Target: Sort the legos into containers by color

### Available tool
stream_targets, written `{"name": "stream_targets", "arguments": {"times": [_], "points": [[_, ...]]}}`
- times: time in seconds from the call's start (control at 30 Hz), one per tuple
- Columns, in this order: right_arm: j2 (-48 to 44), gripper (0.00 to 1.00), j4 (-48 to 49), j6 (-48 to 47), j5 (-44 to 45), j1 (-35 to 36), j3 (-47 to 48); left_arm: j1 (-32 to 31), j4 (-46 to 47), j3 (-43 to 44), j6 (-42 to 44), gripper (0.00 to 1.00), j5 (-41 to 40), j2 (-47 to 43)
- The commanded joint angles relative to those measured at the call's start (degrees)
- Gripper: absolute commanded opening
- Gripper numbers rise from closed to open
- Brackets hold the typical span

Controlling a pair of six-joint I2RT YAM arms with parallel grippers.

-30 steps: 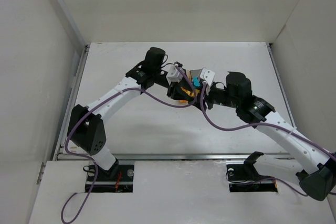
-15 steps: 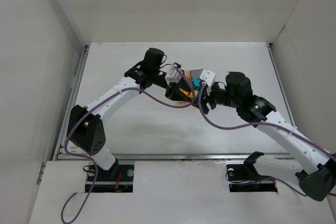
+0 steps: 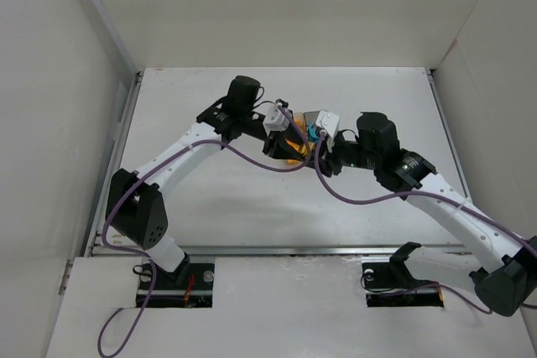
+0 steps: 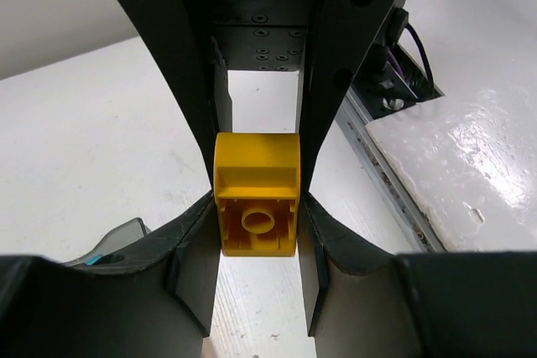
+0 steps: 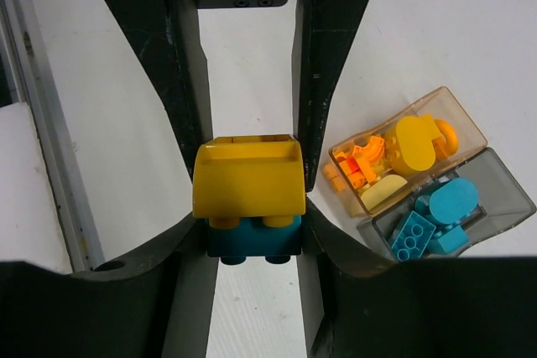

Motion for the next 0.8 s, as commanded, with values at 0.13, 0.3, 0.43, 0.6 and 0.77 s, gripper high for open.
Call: {"name": "stream_targets", "arguments": {"times": [0.13, 0.3, 0.43, 0.6, 0.77], "points": [[0.0, 0.0, 6.5, 4.3, 1.7, -1.5, 2.2, -0.3, 5.7, -0.1, -7.1, 0.0, -2.2, -3.0], [-3.1, 0.0, 10.6, 9.7, 6.7, -7.2, -6.3, 4.1, 13.7, -1.8, -14.6, 0.0, -11.1, -3.6], [1.0, 0.0, 10.6, 13.3, 8.1, -11.9, -8.3, 6.0, 20.1, -3.6, -19.5, 0.0, -18.1, -4.6], [6.5, 0.0, 11.2, 15.8, 16.9, -13.0, -6.6, 6.0, 23.9, -5.8, -23.4, 0.0, -26.2, -4.6], [20.5, 0.0, 11.1, 16.5, 23.1, -14.6, 3.3, 6.0, 24.9, -8.5, -26.8, 0.0, -30.4, -4.6]]}}
